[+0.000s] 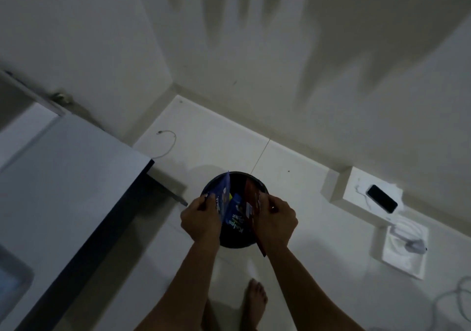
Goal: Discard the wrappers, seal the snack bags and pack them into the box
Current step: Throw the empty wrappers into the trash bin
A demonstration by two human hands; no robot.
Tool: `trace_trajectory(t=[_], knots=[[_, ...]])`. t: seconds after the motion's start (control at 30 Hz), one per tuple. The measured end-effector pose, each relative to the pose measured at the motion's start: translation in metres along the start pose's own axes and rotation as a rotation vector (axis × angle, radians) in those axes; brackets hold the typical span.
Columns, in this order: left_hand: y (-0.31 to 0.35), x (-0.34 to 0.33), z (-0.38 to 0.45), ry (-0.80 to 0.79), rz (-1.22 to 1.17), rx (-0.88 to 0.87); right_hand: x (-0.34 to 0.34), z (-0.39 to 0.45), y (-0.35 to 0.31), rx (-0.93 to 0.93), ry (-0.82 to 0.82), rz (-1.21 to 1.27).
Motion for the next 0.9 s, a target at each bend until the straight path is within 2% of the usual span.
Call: trace_trajectory(t=[0.23,0.37,0.6,0.9], knots=[[-0.032,-0.049,0.027,-0.076,-0.062,0.025,-0.052,0.032,0.047,-0.013,-0.023,-0.022],[-0.036,-0.055,0.032,-0.115,0.009,-0.008,-0.063,0.036,0.059,-0.043,-0.066,-0.089],[-0.009,-0.031,0.017,-0.115,-0.021,-0.036,-0.040,0.026,0.028,-0.065,-0.112,-0.061],[0.068,0.041,-0.037,-0.075,-0.183,-0.067,0.027,-0.019,-0.070,-0.005,-0.212,0.119]])
Point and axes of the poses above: each hand's wrist, its own z-axis towards the middle knuckle, its own x-axis out of the back of the hand, y = z × x, the point moved 7 cm from there along z, towards the middle knuckle, and after that the axes turned 3 degrees about -x, right-handed, at the moved point
